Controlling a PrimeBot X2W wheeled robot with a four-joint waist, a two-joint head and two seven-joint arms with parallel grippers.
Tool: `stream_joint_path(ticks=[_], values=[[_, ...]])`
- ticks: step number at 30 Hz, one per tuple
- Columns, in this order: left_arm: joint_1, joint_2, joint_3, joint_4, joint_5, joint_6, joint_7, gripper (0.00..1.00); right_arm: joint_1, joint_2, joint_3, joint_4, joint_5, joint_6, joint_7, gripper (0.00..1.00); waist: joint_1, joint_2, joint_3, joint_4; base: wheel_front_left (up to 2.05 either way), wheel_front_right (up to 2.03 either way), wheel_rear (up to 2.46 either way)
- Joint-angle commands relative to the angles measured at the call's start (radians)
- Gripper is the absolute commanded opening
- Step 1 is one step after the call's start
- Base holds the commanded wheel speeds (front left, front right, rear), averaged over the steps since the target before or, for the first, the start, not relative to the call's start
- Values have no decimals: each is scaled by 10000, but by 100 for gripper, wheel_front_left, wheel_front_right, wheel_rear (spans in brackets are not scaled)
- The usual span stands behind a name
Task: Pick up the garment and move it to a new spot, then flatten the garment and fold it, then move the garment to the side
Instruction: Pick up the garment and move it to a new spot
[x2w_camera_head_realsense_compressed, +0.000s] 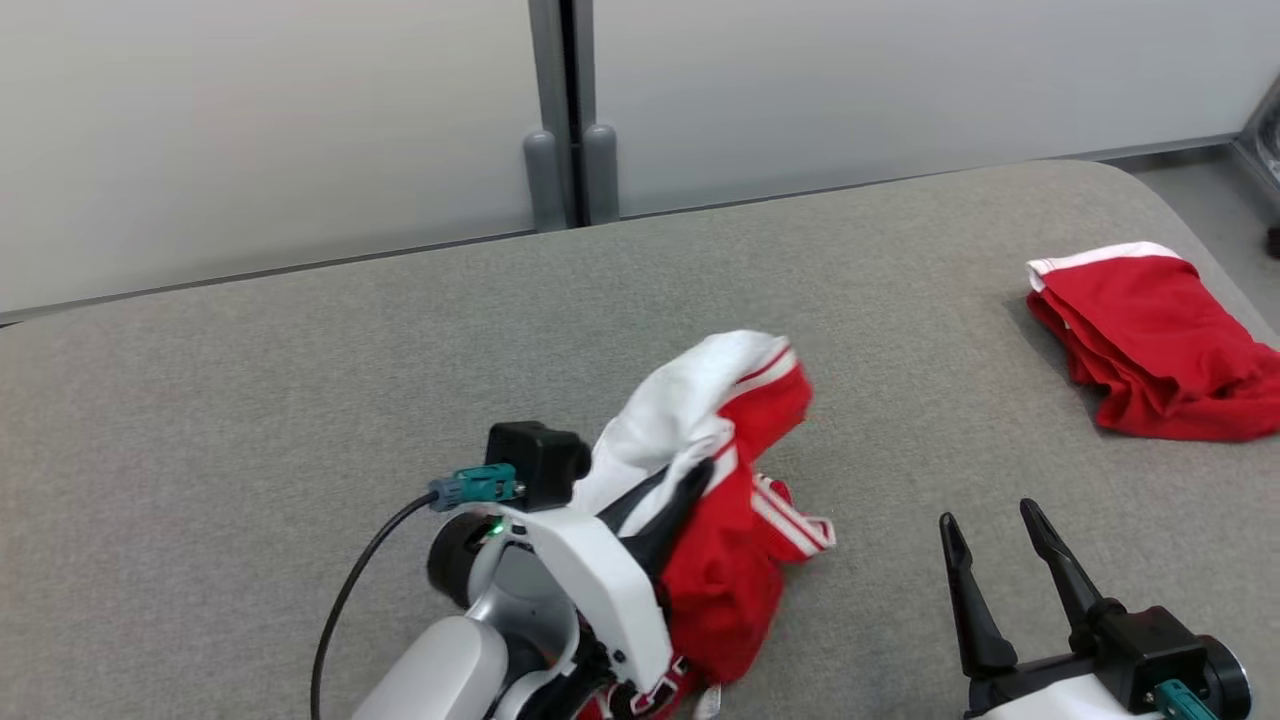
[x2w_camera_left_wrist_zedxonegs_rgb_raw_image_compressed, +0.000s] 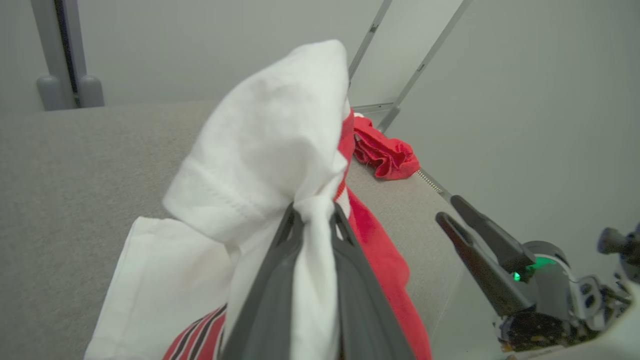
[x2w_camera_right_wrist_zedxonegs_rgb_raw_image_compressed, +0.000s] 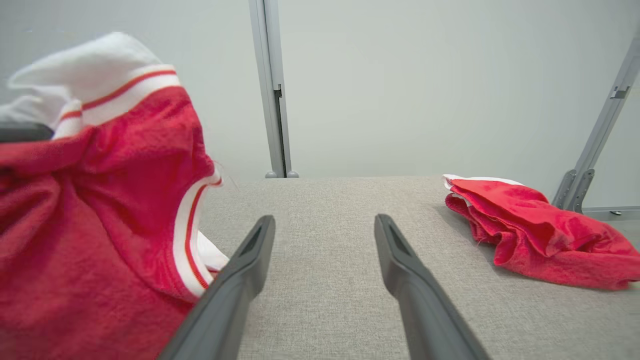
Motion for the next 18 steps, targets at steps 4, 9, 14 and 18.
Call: stream_joint_path(ticks=[4, 9, 14, 18], values=[[-86, 319, 422, 2251, -13, -53, -417, 0, -179, 3, 86, 13, 81, -2, -46, 100, 0, -1, 442, -506, 0, 0, 0], [-589, 182, 322, 5133, 230, -642, -1640, 0, -300, 10, 178, 173, 127, -2, -47, 100, 0, -1, 572, -701, 0, 0, 0], [-901, -94, 113, 6307, 575, -822, -3212, 100, -191, 12, 30, 278, 168, -2, -47, 100, 0, -1, 339, -618, 0, 0, 0], [-139, 7, 193, 5789, 943, -382, -4881, 100, 189, 5, -291, 191, -19, -2, -47, 100, 0, -1, -312, -314, 0, 0, 0]])
